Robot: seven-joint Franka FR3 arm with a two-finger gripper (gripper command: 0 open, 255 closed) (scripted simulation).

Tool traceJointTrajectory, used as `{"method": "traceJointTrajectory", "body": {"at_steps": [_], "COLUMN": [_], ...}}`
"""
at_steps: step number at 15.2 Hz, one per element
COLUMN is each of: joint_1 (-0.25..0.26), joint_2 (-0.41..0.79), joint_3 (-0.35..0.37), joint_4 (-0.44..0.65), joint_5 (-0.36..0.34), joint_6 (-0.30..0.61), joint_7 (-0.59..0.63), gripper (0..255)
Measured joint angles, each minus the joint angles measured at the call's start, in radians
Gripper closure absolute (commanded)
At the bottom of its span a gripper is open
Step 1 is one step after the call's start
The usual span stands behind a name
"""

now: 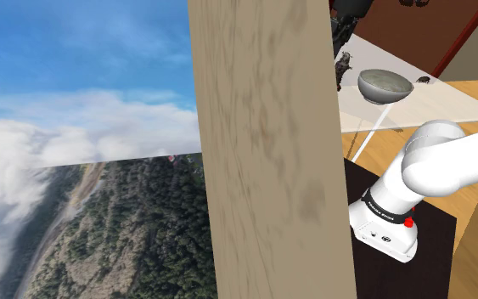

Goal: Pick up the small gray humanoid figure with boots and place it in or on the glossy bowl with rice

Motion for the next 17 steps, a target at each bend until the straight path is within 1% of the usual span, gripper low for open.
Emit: {"method": "traceJointTrajectory", "body": {"at_steps": [1, 2, 6, 9, 13, 17], "joint_1": [0.0, -0.001, -0.002, -0.006, -0.002, 0.016], "joint_2": [0.0, -0.011, -0.058, -0.086, -0.074, -0.034], "joint_3": [0.0, -0.015, -0.117, -0.21, -0.344, -0.484], "joint_4": [0.0, -0.01, -0.059, -0.081, -0.08, -0.047], "joint_5": [0.0, -0.006, -0.049, -0.091, -0.145, -0.188], "joint_6": [0.0, 0.001, 0.02, 0.026, 0.056, 0.081], "joint_7": [0.0, -0.02, -0.165, -0.292, -0.467, -0.644], "gripper": [0, 0, 0, 0, 0, 0]}}
